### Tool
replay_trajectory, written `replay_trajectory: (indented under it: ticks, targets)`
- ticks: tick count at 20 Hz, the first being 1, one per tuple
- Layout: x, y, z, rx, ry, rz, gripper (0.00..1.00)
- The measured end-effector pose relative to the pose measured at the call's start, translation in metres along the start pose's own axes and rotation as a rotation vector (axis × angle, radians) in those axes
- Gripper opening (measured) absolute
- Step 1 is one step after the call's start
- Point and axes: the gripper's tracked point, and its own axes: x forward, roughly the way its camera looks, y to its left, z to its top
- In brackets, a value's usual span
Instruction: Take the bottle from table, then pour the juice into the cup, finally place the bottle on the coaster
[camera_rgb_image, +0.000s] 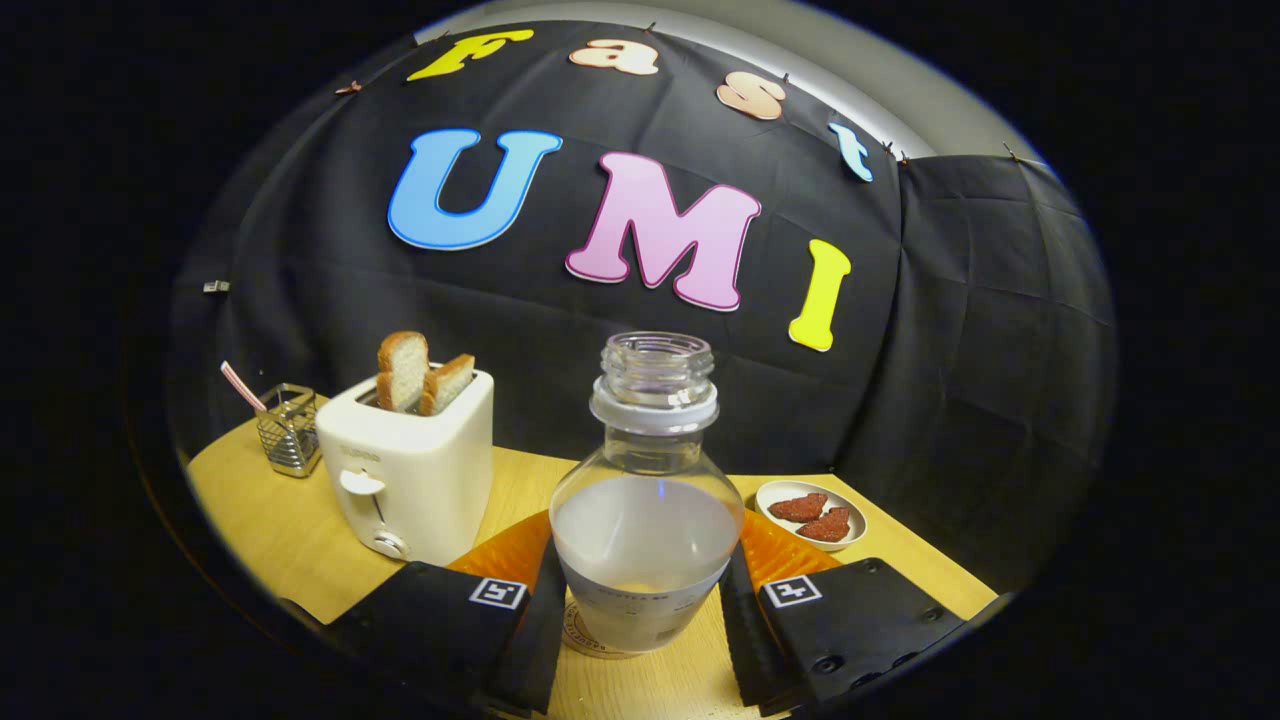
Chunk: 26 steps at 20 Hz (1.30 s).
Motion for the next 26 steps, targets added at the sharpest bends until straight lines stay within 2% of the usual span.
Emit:
replay_trajectory:
  ticks: [3, 9, 15, 19, 20, 21, 26]
  targets:
    - [0.024, -0.002, -0.024, 0.031, 0.042, -0.026, 0.71]
    - [0.048, 0.005, -0.045, 0.178, 0.081, -0.017, 0.72]
    - [0.051, 0.009, -0.054, 0.157, 0.089, -0.022, 0.74]
    - [0.045, 0.005, -0.063, 0.150, 0.123, -0.042, 0.79]
    - [0.043, 0.007, -0.063, 0.146, 0.131, -0.034, 0.93]
    - [0.039, 0.009, -0.063, 0.141, 0.133, -0.019, 1.00]
    - [0.008, 0.011, -0.061, 0.107, 0.155, -0.004, 0.98]
